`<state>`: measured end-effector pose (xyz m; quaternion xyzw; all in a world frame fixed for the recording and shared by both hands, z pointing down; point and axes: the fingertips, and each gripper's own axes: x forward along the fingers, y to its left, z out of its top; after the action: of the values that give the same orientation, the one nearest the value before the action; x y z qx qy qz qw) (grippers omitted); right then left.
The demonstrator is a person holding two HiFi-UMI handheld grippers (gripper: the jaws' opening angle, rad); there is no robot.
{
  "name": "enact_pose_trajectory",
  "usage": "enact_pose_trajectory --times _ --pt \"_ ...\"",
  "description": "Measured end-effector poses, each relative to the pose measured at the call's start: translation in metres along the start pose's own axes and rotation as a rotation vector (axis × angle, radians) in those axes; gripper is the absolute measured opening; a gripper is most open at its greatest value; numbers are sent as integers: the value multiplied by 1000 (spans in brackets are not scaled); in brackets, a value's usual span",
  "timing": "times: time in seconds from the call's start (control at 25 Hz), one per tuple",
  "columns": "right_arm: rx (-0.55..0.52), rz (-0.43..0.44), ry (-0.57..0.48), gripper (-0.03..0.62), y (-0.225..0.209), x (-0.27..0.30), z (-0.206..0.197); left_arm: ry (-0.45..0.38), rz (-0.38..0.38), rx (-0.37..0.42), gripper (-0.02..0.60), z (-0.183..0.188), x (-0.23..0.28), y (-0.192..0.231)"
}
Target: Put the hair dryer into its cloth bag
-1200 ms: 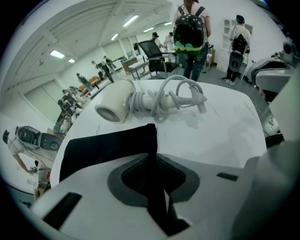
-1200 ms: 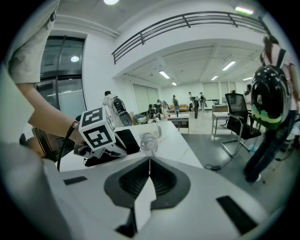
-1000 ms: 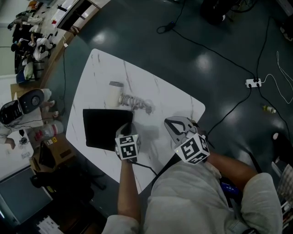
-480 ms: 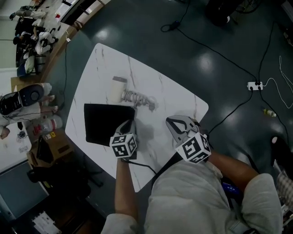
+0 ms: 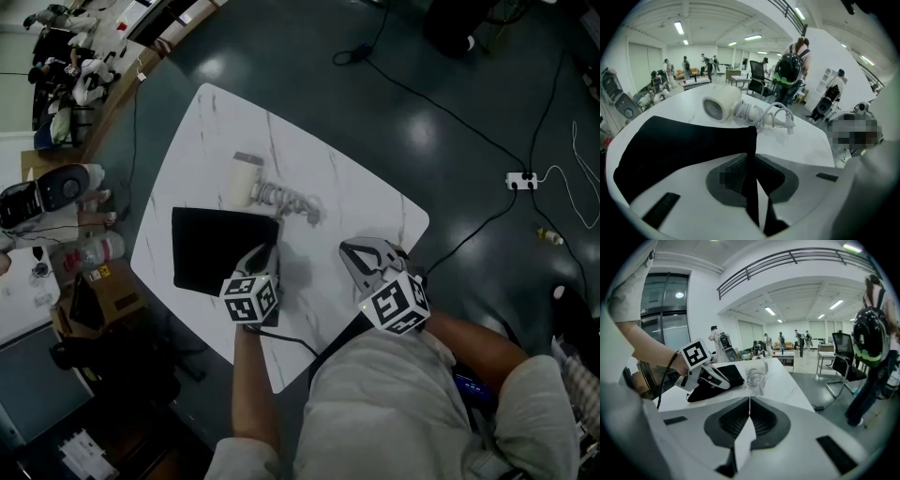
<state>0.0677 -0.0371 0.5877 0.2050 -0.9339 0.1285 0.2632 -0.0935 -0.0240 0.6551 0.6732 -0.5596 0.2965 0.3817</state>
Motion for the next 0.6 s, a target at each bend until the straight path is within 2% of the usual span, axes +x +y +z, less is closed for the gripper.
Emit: enact_pose_trajectory --times 0.16,0.28,0.48,0.6 --pt "-9 13 2 15 4 5 2 10 -6 -6 29 -5 2 2" --pt "-13 20 3 16 5 7 3 -19 -4 -18 28 0 -2 5" --pt "-11 28 5 17 7 9 3 -102 -182 -153 26 15 -16 -10" --pt "-9 40 10 17 10 13 0 -117 -190 -186 26 15 -21 -4"
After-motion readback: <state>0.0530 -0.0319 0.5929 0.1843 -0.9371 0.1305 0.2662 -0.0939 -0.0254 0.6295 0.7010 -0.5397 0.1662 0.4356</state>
